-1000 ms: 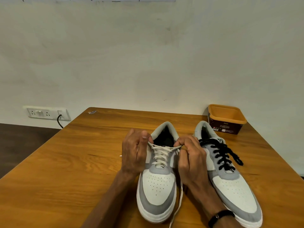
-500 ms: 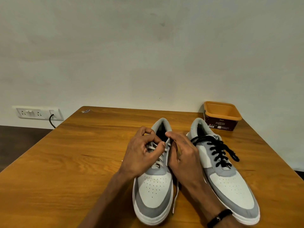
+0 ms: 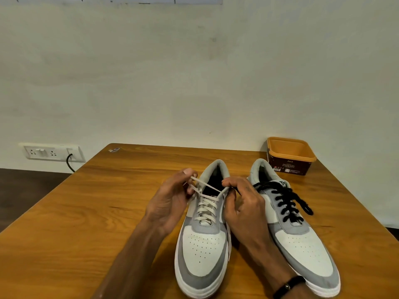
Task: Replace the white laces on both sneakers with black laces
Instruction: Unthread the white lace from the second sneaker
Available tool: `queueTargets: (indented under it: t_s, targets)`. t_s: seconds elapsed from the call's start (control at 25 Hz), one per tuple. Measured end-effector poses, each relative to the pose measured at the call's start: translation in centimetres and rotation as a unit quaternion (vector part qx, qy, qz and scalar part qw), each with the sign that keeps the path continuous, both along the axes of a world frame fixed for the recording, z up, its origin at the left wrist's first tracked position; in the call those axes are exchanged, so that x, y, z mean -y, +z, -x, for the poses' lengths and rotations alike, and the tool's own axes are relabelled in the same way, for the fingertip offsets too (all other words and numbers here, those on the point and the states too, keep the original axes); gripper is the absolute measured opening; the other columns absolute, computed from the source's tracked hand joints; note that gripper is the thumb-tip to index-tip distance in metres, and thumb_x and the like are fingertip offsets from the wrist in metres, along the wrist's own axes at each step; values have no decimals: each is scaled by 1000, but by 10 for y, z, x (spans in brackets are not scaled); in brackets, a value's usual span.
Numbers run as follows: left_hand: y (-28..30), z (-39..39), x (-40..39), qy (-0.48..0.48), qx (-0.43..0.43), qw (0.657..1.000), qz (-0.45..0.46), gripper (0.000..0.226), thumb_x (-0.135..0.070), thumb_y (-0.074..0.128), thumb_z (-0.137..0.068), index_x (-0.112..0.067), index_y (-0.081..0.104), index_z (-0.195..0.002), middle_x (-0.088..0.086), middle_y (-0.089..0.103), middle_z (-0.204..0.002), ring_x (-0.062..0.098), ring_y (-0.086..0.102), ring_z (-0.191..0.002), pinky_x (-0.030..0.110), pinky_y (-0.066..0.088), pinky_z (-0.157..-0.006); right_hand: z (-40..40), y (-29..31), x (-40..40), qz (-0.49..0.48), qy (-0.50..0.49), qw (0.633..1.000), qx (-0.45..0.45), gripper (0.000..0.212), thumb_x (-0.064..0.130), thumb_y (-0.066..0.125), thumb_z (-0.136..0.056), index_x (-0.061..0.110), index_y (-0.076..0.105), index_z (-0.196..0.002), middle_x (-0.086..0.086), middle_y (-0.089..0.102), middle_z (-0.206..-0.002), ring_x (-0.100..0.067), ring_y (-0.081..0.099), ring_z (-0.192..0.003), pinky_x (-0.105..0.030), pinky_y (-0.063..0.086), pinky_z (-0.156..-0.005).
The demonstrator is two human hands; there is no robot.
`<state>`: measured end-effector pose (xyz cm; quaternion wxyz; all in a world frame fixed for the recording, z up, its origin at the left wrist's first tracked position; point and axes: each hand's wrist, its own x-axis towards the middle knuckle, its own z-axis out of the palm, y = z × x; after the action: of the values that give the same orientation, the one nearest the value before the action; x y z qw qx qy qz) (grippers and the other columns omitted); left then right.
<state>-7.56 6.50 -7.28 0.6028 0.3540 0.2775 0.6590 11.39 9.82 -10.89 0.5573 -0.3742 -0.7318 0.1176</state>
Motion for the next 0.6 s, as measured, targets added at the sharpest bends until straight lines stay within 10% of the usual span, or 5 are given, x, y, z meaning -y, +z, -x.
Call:
queueTargets:
  t_s: [0.28, 0.36, 0.48, 0.6]
  targets:
    - [-6, 18, -5, -14, 116, 993, 21, 46, -24, 102, -61, -16, 64, -86, -5, 49, -56, 13, 52, -58, 33, 57, -75, 1, 0, 0, 3, -6, 1000, -8, 29, -10, 60, -94, 12, 68, -110, 3, 68, -108, -4, 63, -107, -18, 52, -93]
    - [-7, 25, -6, 26, -20, 999, 34, 56, -40, 99, -66, -13, 66, -102, -6, 47, -52, 9, 41, -46, 30, 50, -65, 0, 1, 0, 5, -4, 1000, -11, 29, -10, 60, -94, 12, 68, -110, 3, 68, -108, -4, 63, -107, -18, 52, -93]
    - [-8, 19, -4, 86, -405, 910, 12, 45, -49, 84, -75, -19, 73, -107, -8, 53, -56, 8, 42, -49, 23, 41, -52, 0, 0, 0, 7, -14, 1000, -8, 29, -10, 60, -95, 13, 68, -110, 4, 68, -107, -4, 63, -106, -17, 52, -92]
    - [-3, 17, -1, 96, -427, 899, -17, 29, -43, 79, -80, -15, 71, -81, -8, 61, -62, 6, 53, -58, 21, 45, -57, 1, 2, 1, 9, -10, 1000, -6, 28, -9, 60, -95, 13, 68, -110, 4, 68, -107, -3, 63, -106, -15, 51, -92]
